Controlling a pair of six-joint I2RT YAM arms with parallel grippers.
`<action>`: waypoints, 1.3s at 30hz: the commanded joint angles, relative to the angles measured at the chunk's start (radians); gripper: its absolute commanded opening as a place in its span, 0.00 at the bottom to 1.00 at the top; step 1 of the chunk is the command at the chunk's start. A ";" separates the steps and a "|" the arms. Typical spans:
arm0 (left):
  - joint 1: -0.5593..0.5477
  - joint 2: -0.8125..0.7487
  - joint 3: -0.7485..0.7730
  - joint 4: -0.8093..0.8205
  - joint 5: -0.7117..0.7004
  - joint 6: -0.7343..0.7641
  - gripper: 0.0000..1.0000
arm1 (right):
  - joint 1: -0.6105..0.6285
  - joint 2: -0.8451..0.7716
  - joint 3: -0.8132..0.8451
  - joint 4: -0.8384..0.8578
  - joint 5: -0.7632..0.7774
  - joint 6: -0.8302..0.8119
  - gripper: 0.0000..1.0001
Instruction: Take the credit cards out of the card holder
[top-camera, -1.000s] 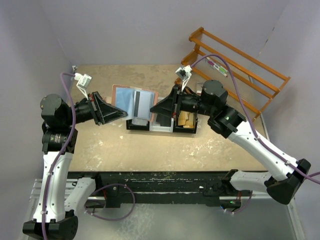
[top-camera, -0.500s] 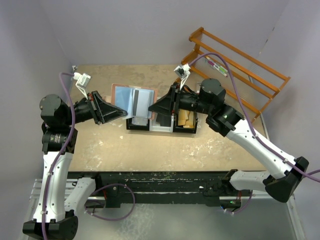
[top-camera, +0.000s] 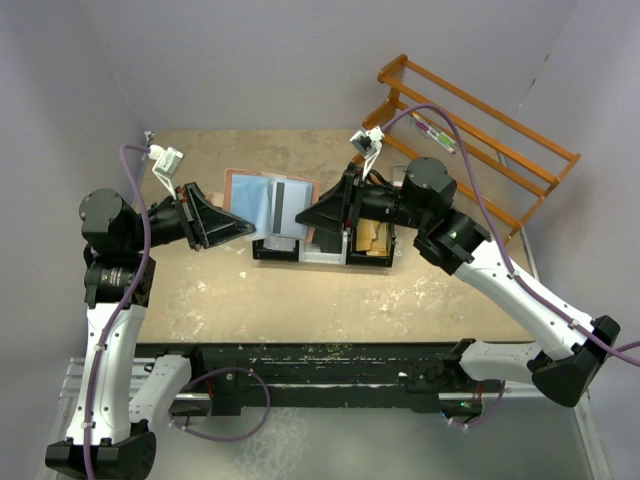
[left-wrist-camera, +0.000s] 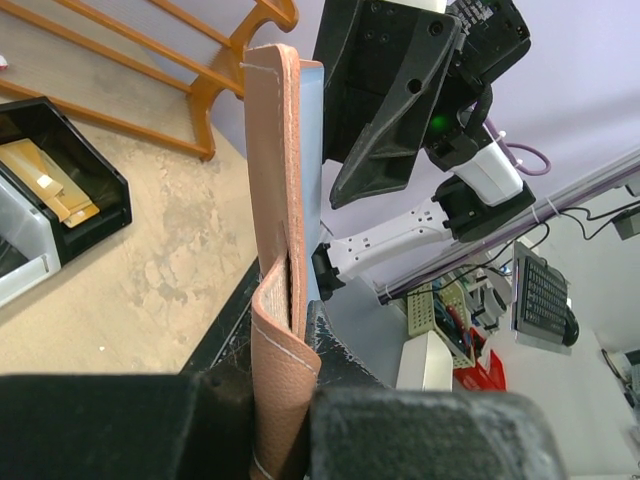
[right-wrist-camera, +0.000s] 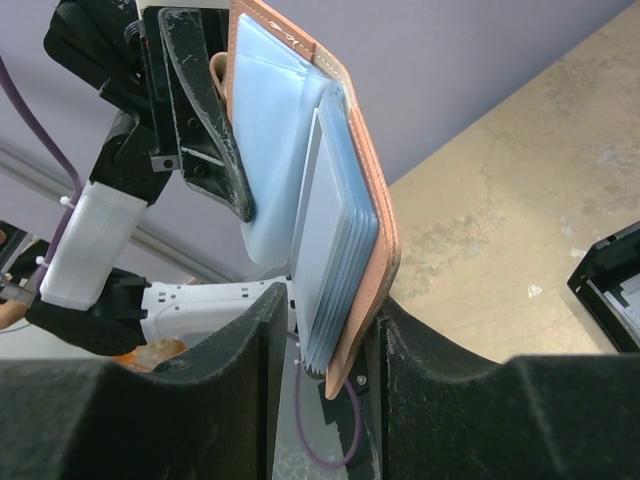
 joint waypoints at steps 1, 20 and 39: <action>-0.003 -0.004 0.037 0.063 0.015 -0.026 0.00 | 0.002 -0.019 0.023 0.049 -0.033 0.013 0.39; -0.003 0.011 0.048 0.066 0.031 -0.019 0.00 | 0.002 0.066 0.131 -0.032 -0.037 0.148 0.09; 0.000 0.068 0.210 -0.284 -0.066 0.342 0.00 | -0.036 0.056 0.080 0.027 -0.106 0.258 0.03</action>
